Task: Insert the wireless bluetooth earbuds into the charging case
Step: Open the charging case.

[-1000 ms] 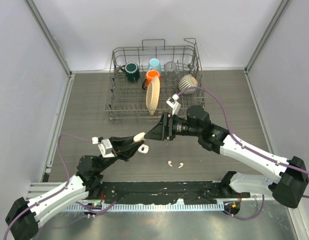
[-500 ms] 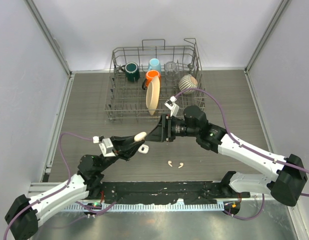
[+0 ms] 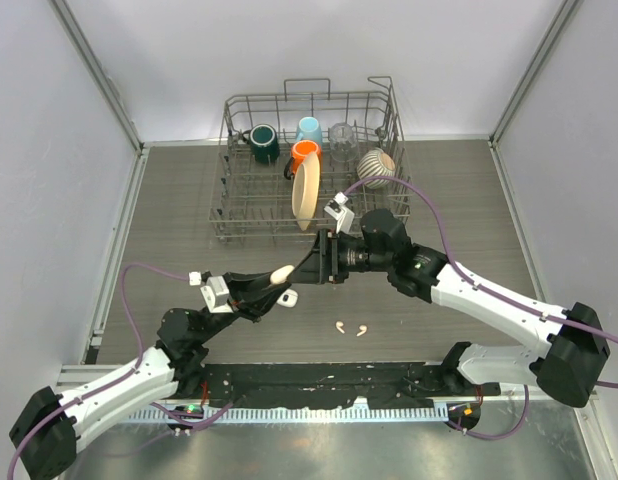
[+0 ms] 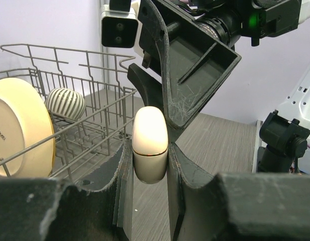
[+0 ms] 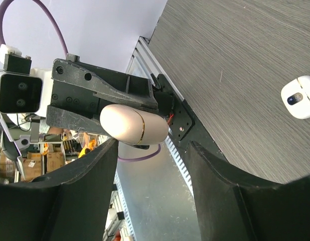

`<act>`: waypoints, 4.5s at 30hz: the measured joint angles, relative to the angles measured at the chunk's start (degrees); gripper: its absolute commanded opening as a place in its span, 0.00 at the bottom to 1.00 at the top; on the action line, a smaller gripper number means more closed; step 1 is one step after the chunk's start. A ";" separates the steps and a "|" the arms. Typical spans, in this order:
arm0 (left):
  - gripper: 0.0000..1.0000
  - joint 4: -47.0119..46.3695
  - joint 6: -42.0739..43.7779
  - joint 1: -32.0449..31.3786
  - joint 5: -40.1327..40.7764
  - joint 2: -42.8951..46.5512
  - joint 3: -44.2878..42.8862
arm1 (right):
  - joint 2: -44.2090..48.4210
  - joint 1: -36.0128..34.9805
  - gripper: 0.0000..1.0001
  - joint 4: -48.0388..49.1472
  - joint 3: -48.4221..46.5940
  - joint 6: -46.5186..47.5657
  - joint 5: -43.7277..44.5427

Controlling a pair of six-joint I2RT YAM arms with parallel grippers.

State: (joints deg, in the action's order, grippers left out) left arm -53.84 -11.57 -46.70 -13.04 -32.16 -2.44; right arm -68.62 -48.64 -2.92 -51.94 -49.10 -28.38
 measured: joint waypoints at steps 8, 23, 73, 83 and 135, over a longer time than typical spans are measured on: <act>0.00 -0.07 0.04 0.24 -1.05 -0.09 0.00 | -0.11 0.00 0.63 -0.15 -0.07 -0.09 0.00; 0.00 0.68 0.02 0.63 -2.75 0.11 0.00 | -1.07 -0.04 0.62 2.08 -0.59 -1.31 -0.26; 0.00 4.74 1.18 0.20 -0.24 6.21 0.00 | -0.17 0.39 0.67 16.52 5.14 -13.09 -4.90; 0.00 3.37 1.14 0.20 -0.63 3.19 0.00 | -2.58 0.39 0.54 18.99 7.61 -16.96 -5.75; 0.40 0.94 -0.50 0.20 0.63 3.69 0.00 | -4.90 0.39 0.01 29.07 9.55 -23.52 -7.13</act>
State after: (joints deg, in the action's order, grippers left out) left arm -52.90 -12.08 -46.50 -12.40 -28.47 -2.44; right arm -73.52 -48.25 26.15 -42.39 -72.62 -35.51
